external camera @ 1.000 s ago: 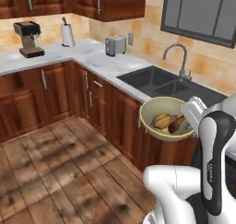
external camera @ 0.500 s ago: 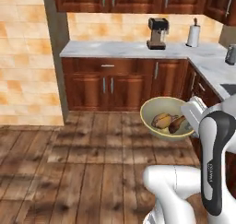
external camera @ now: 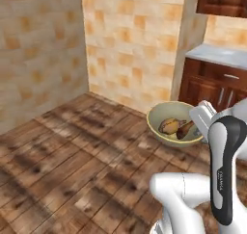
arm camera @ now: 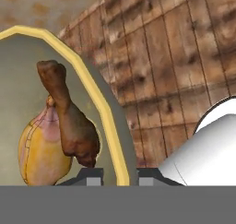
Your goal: Place the bowl with the bell pepper and squash on the second highest shelf of the fridge. Place the bowl with the chicken drumsticks on the top shelf of the fridge.
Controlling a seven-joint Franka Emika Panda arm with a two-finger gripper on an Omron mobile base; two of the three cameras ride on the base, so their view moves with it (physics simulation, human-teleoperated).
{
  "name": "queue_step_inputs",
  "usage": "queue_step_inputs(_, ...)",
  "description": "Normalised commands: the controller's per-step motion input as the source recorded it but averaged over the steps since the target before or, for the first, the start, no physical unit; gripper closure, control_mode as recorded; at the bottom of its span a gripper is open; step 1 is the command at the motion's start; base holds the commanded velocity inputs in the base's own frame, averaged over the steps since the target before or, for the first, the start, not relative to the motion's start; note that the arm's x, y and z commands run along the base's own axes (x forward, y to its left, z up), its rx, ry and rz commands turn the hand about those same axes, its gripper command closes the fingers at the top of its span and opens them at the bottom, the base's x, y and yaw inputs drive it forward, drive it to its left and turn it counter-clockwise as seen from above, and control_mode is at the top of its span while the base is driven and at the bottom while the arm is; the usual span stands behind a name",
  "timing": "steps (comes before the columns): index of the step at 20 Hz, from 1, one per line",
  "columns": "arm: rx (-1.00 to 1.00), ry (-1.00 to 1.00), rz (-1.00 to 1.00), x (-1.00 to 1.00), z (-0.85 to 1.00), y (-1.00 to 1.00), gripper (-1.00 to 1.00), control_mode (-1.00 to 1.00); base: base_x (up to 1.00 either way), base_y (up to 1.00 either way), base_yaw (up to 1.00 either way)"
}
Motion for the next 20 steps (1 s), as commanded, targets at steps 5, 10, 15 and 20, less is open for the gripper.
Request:
queue_step_inputs(5,0.00,0.00,0.00,0.00,0.00,0.00,1.00,1.00,0.00,0.01,0.98)
queue_step_inputs(10,0.00,0.00,0.00,0.00,0.00,0.00,1.00,1.00,0.00,0.00,0.99)
queue_step_inputs(15,0.00,0.00,0.00,0.00,0.00,0.00,1.00,1.00,0.00,-0.01,0.95)
queue_step_inputs(20,0.00,0.00,0.00,0.00,0.00,0.00,1.00,1.00,0.00,-0.10,0.91)
